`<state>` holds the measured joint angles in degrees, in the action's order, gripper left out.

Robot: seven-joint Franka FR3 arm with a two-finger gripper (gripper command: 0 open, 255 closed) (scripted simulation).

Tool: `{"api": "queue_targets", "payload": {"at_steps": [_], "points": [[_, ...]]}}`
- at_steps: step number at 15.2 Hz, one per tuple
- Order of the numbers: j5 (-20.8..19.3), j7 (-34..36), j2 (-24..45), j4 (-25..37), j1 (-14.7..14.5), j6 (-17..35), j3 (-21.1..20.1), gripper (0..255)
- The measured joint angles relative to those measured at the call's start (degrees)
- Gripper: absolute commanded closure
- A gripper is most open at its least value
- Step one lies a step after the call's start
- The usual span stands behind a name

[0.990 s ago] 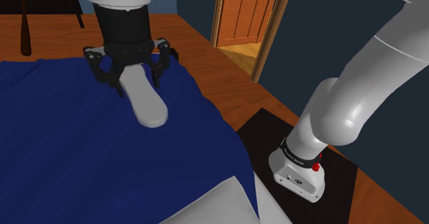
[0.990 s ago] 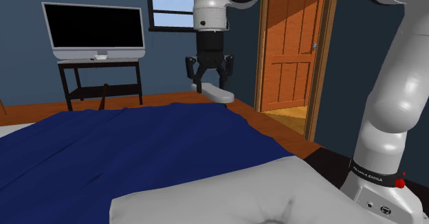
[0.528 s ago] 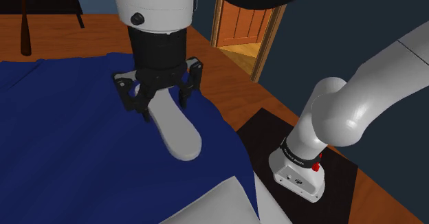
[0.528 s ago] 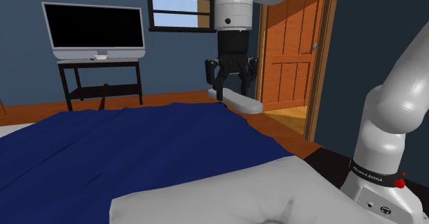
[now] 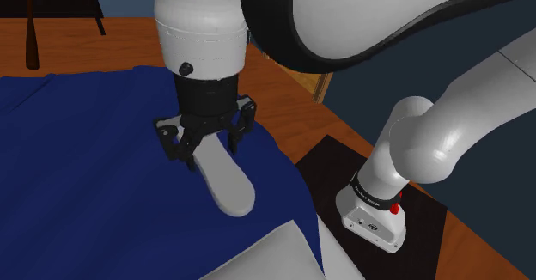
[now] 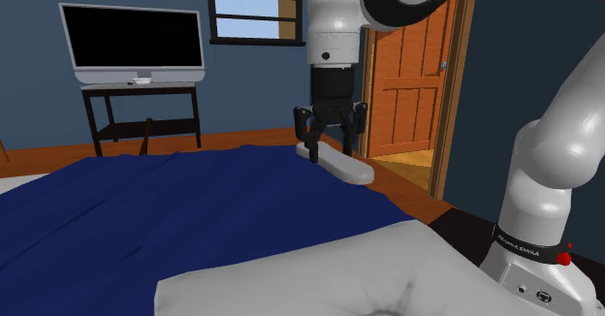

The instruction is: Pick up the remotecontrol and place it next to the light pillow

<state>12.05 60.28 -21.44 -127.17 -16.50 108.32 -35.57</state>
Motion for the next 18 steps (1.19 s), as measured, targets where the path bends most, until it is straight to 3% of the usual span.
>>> {"api": "queue_targets", "payload": {"at_steps": [18], "points": [[-0.97, 1.67, 5.35, -9.75, 0.45, 14.69, -3.54, 255]]}}
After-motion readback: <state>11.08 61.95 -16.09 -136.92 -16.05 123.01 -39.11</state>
